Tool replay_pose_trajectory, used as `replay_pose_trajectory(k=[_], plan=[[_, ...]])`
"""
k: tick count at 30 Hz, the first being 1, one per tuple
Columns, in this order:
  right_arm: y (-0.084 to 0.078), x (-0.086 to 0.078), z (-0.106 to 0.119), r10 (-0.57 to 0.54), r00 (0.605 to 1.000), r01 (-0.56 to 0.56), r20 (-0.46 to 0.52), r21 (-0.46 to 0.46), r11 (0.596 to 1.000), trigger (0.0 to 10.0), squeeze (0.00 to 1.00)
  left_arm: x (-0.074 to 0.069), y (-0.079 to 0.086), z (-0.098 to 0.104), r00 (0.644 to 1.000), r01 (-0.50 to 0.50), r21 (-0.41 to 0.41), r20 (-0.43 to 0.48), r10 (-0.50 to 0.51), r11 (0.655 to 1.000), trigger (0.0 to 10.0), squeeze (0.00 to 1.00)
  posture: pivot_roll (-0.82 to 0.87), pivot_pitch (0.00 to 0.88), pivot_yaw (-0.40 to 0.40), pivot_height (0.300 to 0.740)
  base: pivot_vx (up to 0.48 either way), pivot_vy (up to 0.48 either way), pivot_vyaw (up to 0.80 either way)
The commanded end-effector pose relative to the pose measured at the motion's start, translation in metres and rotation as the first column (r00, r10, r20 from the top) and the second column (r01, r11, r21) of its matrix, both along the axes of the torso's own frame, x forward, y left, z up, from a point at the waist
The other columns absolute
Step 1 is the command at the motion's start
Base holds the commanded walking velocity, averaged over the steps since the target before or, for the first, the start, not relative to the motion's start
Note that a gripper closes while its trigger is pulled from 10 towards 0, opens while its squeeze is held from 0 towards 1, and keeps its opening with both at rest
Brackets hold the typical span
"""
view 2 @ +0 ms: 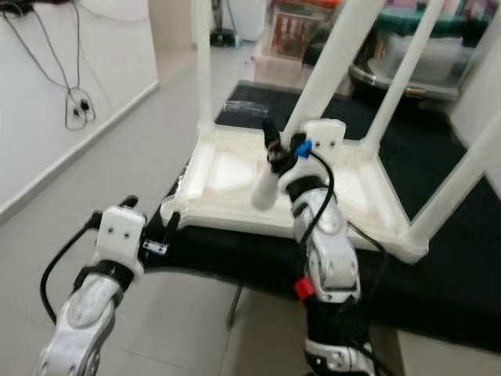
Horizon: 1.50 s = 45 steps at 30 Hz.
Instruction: Building children table
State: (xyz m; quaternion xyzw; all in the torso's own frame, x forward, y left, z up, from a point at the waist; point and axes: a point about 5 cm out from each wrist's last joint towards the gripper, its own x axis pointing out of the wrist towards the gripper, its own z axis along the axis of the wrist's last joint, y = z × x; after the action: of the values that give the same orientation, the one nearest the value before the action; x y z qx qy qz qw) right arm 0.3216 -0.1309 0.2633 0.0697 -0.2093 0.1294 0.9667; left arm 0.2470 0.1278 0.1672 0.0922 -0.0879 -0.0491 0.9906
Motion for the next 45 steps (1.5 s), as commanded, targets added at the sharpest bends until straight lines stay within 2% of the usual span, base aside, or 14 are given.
replay_pose_trajectory(k=[1, 8, 16, 29, 45], plan=[[0.004, 0.0, 0.0, 0.024, 1.0, -0.024, 0.005, 0.005, 1.0, 10.0, 0.0, 0.0, 0.004, -0.004, 0.999, -0.024, 0.005, -0.026, 0.024, 1.0, 10.0, 0.0, 0.1, 0.0, -0.101, 0.74, 0.0, 0.0, 0.41], [0.002, 0.006, 0.01, 0.031, 0.999, -0.031, 0.012, 0.021, 0.999, 10.0, 0.0, 0.0, 0.002, -0.004, 0.999, -0.019, 0.008, -0.029, 0.019, 1.0, 10.0, 0.0, 0.1, 0.0, -0.101, 0.74, 0.0, 0.0, 0.4], [-0.001, 0.029, 0.016, 0.055, 0.998, -0.055, -0.01, -0.033, 0.998, 10.0, 0.0, -0.003, -0.002, -0.005, 0.998, 0.002, -0.026, -0.056, -0.003, 1.0, 10.0, 0.0, 0.1, 0.0, -0.112, 0.74, 0.0, 0.0, 0.0], [-0.001, 0.029, 0.006, 0.046, 0.998, -0.048, -0.038, -0.037, 0.998, 10.0, 0.0, -0.009, 0.005, -0.01, 0.995, -0.041, -0.019, -0.093, 0.039, 0.999, 10.0, 0.0, 0.11, 0.026, -0.116, 0.74, 0.0, 0.404, 0.0], [-0.001, 0.028, 0.006, 0.042, 0.999, -0.044, -0.031, -0.054, 0.998, 10.0, 0.0, -0.009, 0.0, -0.007, 0.996, -0.032, -0.001, -0.085, 0.032, 0.999, 10.0, 0.0, 0.1, 0.022, -0.109, 0.74, 0.0, 0.0, 0.0]])
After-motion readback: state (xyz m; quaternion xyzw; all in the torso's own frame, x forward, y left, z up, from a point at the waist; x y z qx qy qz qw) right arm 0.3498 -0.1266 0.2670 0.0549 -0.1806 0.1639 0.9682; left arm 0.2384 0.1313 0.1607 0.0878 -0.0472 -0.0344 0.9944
